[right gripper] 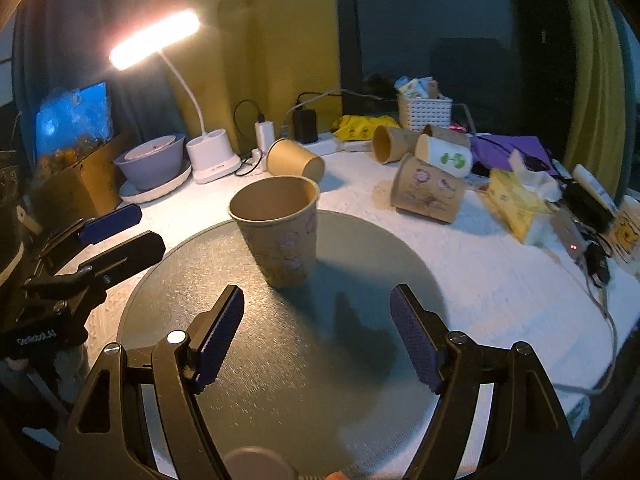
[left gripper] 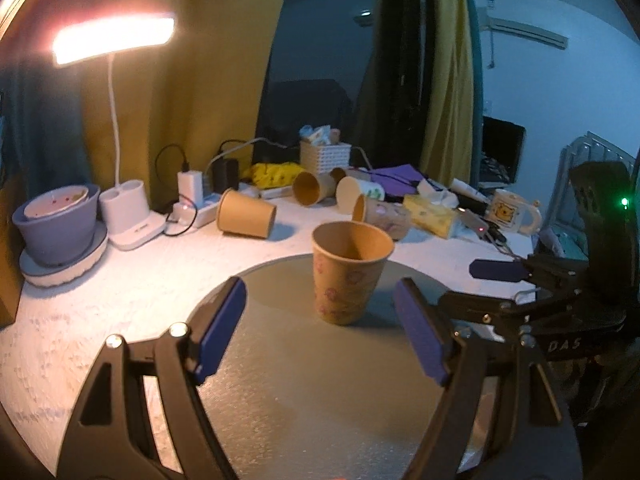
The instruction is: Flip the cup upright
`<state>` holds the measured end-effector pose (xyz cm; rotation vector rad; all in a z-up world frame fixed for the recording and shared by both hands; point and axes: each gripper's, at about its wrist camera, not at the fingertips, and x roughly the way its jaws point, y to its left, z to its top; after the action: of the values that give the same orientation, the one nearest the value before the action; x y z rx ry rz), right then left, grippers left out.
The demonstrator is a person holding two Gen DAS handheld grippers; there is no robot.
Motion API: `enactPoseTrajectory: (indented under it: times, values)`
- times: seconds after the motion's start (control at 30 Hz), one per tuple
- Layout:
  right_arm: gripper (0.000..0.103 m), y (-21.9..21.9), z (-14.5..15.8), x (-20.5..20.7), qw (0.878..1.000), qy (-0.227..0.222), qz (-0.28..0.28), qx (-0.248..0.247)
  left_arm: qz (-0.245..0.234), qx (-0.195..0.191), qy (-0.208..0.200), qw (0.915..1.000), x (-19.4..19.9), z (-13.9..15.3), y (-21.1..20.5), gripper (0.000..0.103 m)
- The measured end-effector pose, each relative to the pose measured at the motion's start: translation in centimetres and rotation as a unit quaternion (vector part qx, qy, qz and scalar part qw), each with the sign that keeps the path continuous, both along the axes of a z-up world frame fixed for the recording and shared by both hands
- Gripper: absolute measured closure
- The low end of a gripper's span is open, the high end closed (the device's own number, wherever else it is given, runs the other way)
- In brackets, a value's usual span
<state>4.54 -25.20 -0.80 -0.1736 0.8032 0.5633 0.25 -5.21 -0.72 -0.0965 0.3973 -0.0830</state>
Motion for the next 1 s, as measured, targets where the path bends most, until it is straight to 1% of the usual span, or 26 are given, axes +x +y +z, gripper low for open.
enactPoseTrajectory:
  times: [0.23,0.37,0.47,0.5,0.53,0.6,0.7,0.87,0.97,1.0]
  values:
    - [0.025,-1.6,2.1,-1.4,0.999,-0.033,-0.018,0.002,-0.021,0.008,-0.035,0.9991,-1.6,1.1,-1.1,0.025]
    - [0.025,-2.0,3.8,-2.0,0.998,-0.051,-0.021,0.006,-0.027,0.002,-0.048,0.9985,-2.4,2.3,-1.6,0.025]
    - [0.025,-2.1,5.2,-2.5,0.998,-0.065,-0.025,0.009,-0.035,-0.012,-0.055,0.9978,-3.1,3.6,-2.1,0.024]
    - [0.025,-2.2,5.8,-2.8,0.997,-0.071,-0.026,0.012,-0.04,-0.014,-0.06,0.9973,-3.4,4.4,-2.3,0.023]
    - [0.025,-2.2,6.2,-3.0,0.997,-0.076,-0.027,0.013,-0.043,-0.015,-0.063,0.997,-3.5,4.9,-2.4,0.017]
    - [0.025,-2.2,7.1,-3.4,0.996,-0.085,-0.028,0.016,-0.046,-0.018,-0.072,0.9962,-4.2,6.1,-2.6,0.01]
    - [0.025,-2.3,8.5,-4.1,0.994,-0.1,-0.028,0.02,-0.049,-0.025,-0.086,0.9947,-5.1,7.5,-2.7,0.009]
    - [0.025,-2.4,10.3,-4.9,0.993,-0.116,-0.029,0.021,-0.036,-0.016,-0.101,0.9941,-6.0,9.3,-3.1,0.007]
    - [0.025,-2.6,11.3,-5.3,0.991,-0.126,-0.032,0.023,0.0,0.0,-0.087,0.9962,-5.6,10.0,-3.4,0.007]
    - [0.025,-2.6,11.6,-5.3,0.991,-0.13,-0.033,0.022,0.004,0.001,-0.077,0.997,-5.3,10.2,-3.5,0.007]
